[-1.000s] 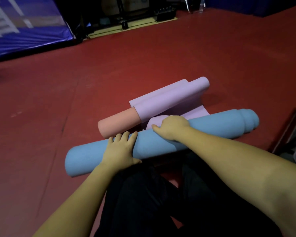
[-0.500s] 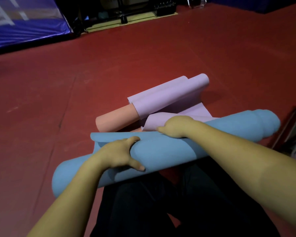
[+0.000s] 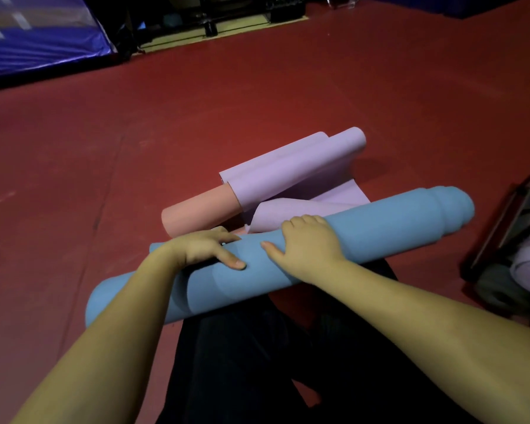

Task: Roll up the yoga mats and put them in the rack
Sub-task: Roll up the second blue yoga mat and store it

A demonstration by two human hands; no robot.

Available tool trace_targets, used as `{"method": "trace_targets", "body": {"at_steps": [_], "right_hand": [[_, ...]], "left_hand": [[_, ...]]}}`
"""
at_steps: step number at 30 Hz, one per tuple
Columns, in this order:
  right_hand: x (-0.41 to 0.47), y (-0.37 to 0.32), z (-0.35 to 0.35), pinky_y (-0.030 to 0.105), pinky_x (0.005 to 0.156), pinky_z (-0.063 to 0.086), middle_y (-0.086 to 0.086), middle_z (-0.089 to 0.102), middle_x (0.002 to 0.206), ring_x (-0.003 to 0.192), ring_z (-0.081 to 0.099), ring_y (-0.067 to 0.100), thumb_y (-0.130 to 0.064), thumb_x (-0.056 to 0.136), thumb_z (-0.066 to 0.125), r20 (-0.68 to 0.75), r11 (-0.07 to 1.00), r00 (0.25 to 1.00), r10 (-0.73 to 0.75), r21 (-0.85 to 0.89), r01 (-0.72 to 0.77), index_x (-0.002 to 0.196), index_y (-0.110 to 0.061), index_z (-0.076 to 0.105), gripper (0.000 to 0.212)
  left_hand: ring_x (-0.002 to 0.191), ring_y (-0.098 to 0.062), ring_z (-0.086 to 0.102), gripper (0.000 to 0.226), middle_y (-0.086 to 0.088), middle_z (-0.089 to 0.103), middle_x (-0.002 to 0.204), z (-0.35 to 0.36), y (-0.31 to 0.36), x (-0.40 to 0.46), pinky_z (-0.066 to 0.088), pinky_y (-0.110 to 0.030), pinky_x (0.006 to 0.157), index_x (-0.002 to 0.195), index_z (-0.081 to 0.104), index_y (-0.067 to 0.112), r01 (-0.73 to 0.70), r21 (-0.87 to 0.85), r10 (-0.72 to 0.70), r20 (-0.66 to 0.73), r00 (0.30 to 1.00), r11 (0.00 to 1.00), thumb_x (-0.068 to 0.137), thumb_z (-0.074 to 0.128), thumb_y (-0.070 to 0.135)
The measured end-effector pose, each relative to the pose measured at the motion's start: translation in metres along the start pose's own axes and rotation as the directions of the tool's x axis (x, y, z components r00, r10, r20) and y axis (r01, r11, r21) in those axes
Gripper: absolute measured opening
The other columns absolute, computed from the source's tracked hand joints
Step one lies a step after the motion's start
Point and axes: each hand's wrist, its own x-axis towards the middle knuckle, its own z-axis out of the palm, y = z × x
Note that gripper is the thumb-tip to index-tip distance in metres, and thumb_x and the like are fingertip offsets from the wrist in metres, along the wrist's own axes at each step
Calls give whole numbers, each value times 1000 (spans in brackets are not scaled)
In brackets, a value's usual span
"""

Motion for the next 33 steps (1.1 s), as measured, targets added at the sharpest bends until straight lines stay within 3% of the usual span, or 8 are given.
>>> {"method": "trace_targets", "body": {"at_steps": [2, 5, 10, 13, 17, 25, 30, 33], "right_hand": [[7, 1, -5, 39, 87, 41, 12, 68, 97, 94, 60, 32, -68, 78, 13, 35, 999, 999, -4, -43, 5, 96, -10, 67, 81], [16, 3, -2, 38, 91, 39, 12, 66, 110, 104, 58, 31, -67, 91, 30, 41, 1000, 999, -2, -31, 3, 109, -11, 65, 68], [34, 0, -1, 38, 87, 43, 15, 67, 113, 105, 60, 33, -67, 93, 32, 120, 1000, 993, 17, -26, -14, 113, -12, 67, 69], [41, -1, -8, 37, 90, 45, 14, 66, 118, 110, 60, 32, -66, 94, 31, 219, 999, 975, 28, 18, -33, 116, -14, 68, 68], [49, -1, -15, 34, 85, 46, 5, 67, 107, 101, 60, 30, -64, 92, 30, 281, 996, 960, 10, 84, -35, 106, -24, 70, 58], [47, 4, -48, 39, 87, 40, 14, 60, 130, 114, 56, 33, -53, 99, 29, 407, 998, 913, 0, 58, -25, 121, -17, 64, 54], [45, 7, -70, 40, 101, 39, 18, 55, 138, 125, 52, 33, -39, 103, 35, 628, 982, 778, -12, 153, -108, 127, -1, 58, 50], [42, 7, -65, 41, 99, 42, 14, 61, 130, 120, 57, 32, -44, 101, 39, 650, 985, 760, -27, 145, -89, 123, -7, 62, 49]], "left_hand": [[110, -9, 50, 90, 10, 55, 114, 4, -6, -3, 40, -32, 98, 109, 66, 45, -115, 81, 127, -159, 979, 990, 30, 71, 88], [105, -13, 47, 72, 14, 53, 102, 19, -23, -7, 40, -32, 92, 108, 68, 42, -181, 243, 272, -420, 866, 953, 53, 60, 88], [98, -30, 55, 58, -4, 61, 112, 75, -38, -16, 47, -46, 88, 123, 66, 17, 49, 562, 443, -701, 558, 826, 91, 41, 58], [121, -36, 52, 93, -12, 56, 134, 95, -46, -21, 35, -54, 103, 135, 55, 9, 164, 643, 434, -661, 612, 748, 71, 57, 77], [123, -46, 49, 125, -19, 51, 139, 92, -41, -17, 38, -64, 98, 142, 38, 15, 239, 717, 355, -570, 741, 654, 40, 84, 70], [104, -32, 56, 113, -6, 57, 124, 70, -19, -27, 45, -49, 88, 138, 32, 24, 177, 738, 413, -539, 734, 651, 45, 70, 76], [123, -23, 47, 115, 9, 46, 142, 60, 3, -56, 39, -42, 102, 149, 24, 34, 67, 682, 311, -415, 855, 729, 52, 62, 83], [125, -21, 45, 113, 11, 46, 143, 60, 6, -60, 39, -42, 103, 147, 28, 36, 39, 640, 256, -362, 896, 767, 52, 69, 80]]}}
